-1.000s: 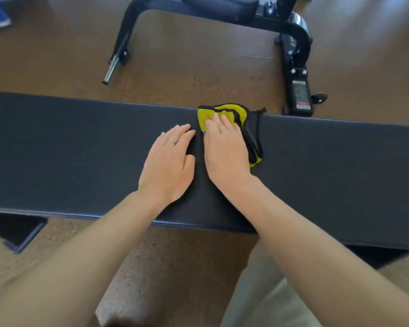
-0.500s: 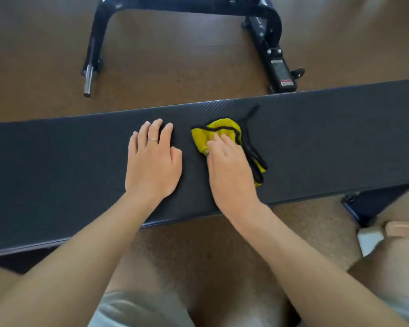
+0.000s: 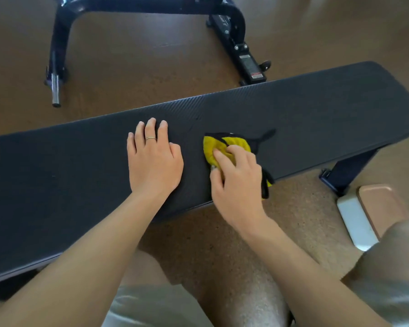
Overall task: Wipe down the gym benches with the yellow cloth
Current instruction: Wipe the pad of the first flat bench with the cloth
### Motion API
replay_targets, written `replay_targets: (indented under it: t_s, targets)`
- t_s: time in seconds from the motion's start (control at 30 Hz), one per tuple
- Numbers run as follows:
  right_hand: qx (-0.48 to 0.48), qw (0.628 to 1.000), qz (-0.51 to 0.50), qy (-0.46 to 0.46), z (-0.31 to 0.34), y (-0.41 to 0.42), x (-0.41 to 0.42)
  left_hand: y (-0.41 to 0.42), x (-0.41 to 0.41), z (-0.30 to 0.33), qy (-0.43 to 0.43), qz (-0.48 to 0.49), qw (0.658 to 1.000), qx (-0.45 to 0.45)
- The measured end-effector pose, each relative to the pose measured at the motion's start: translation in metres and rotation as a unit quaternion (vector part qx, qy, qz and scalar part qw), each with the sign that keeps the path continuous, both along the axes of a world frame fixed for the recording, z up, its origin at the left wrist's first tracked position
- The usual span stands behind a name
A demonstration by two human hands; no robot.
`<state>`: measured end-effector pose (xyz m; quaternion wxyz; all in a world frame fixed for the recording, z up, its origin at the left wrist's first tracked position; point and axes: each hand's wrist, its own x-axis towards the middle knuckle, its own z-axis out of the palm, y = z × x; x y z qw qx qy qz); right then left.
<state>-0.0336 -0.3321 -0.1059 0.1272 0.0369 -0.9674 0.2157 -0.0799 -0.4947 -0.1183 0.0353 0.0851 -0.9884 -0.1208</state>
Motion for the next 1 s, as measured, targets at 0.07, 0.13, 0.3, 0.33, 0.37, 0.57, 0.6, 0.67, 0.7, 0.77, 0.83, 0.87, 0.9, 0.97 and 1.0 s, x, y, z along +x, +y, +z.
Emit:
replay_targets:
  t_s: [0.07, 0.13, 0.3, 0.33, 0.37, 0.57, 0.6, 0.67, 0.7, 0.77, 0.83, 0.87, 0.9, 0.97, 1.0]
  targets:
    - [0.005, 0.999, 0.042, -0.001, 0.001, -0.025, 0.021, -0.001, 0.001, 0.0, 0.002, -0.002, 1.0, -0.001]
    - [0.04, 0.994, 0.105, 0.015, 0.002, -0.022, 0.023, -0.003, 0.002, 0.001, 0.004, -0.006, 1.0, 0.002]
    - [0.137, 0.987, 0.054, 0.07, -0.005, 0.054, -0.045, -0.005, 0.0, 0.002, -0.001, -0.015, 1.0, 0.001]
    - [0.129, 0.99, 0.009, 0.064, -0.006, 0.065, -0.057, -0.005, 0.0, 0.001, -0.004, -0.014, 1.0, 0.001]
    - [0.113, 0.992, -0.027, 0.054, -0.007, 0.068, -0.064, -0.005, -0.001, 0.001, -0.004, -0.014, 1.0, 0.001]
    - [0.066, 0.997, 0.028, 0.042, -0.005, -0.02, -0.021, -0.006, -0.002, 0.004, -0.008, -0.016, 0.999, 0.027]
    - [0.056, 0.996, 0.062, 0.035, -0.004, -0.031, -0.008, -0.009, -0.002, 0.006, -0.01, -0.021, 0.999, 0.044]
    - [0.049, 0.989, 0.134, 0.039, -0.002, -0.029, -0.002, -0.022, -0.004, 0.014, -0.013, -0.04, 0.996, 0.073]
    - [0.065, 0.981, 0.175, 0.046, -0.002, -0.018, -0.008, -0.032, -0.005, 0.018, -0.01, -0.05, 0.996, 0.069]
    - [0.114, 0.971, 0.197, 0.075, -0.005, 0.01, -0.033, -0.054, -0.009, 0.023, 0.003, -0.051, 0.998, 0.025]
    - [0.123, 0.98, 0.124, 0.097, -0.009, 0.035, -0.071, -0.076, -0.011, 0.021, -0.008, -0.019, 1.0, -0.017]
    - [0.115, 0.987, 0.076, 0.087, -0.009, 0.042, -0.088, -0.084, -0.01, 0.018, -0.022, -0.003, 0.999, -0.024]
    - [0.099, 0.992, 0.032, 0.074, -0.009, 0.04, -0.1, -0.088, -0.008, 0.013, -0.036, 0.008, 0.999, -0.026]
    - [0.088, 0.994, -0.011, 0.055, -0.007, 0.015, -0.108, -0.09, -0.004, 0.004, -0.045, 0.013, 0.998, -0.029]
    - [0.092, 0.994, -0.009, 0.056, -0.007, -0.005, -0.103, -0.089, -0.004, 0.002, -0.042, 0.014, 0.999, -0.03]
